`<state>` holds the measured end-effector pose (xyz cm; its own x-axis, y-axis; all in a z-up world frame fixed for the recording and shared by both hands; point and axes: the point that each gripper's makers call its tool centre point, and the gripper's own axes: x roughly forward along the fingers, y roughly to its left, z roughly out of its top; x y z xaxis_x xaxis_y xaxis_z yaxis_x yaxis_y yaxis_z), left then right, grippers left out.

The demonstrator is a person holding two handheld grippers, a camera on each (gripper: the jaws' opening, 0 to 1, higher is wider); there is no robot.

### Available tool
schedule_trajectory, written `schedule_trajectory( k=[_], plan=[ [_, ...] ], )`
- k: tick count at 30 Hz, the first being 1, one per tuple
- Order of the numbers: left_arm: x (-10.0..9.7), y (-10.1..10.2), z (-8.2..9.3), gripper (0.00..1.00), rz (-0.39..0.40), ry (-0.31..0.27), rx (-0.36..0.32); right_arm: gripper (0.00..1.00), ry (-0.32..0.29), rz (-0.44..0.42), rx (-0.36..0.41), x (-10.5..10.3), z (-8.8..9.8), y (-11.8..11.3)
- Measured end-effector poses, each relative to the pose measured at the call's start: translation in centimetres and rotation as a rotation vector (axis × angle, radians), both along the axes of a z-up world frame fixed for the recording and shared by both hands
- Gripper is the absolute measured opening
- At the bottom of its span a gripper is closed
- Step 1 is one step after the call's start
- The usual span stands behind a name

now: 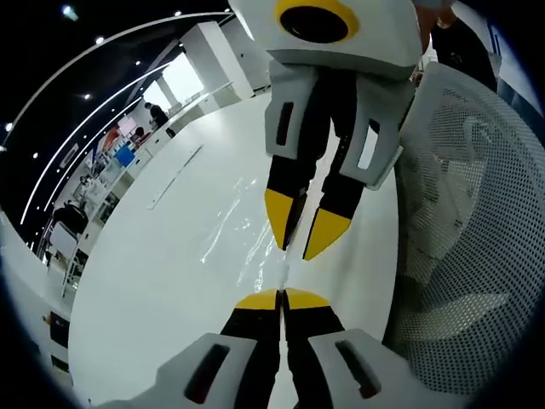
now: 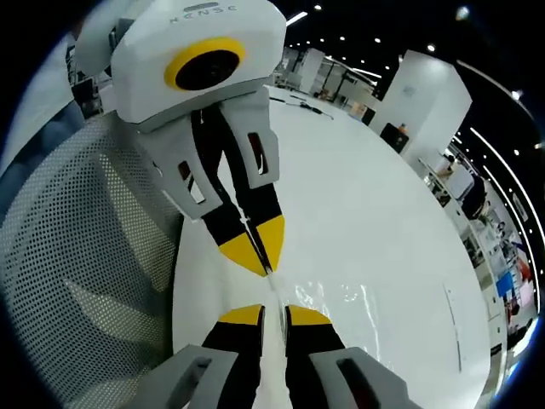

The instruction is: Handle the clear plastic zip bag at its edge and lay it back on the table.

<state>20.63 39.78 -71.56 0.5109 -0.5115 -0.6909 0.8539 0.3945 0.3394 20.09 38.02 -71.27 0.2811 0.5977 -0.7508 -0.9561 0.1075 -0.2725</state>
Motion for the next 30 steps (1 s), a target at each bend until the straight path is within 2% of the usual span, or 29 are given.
schedule_trajectory(
  k=[14,19,30],
  plan=[
    [-0.3,-0.6,0.1,0.00,-0.040,0.004,0.011,0.06,0.008,0.036,0.013,-0.2,0.4,0.8],
    [-0.6,-0.9,0.2,0.00,-0.063,-0.004,0.015,0.02,0.012,0.052,0.007,-0.3,0.1,0.9],
    [-1.2,-0.9,0.0,0.00,-0.096,0.001,0.041,0.00,0.019,0.109,-0.022,-1.4,-0.1,1.2]
  ],
)
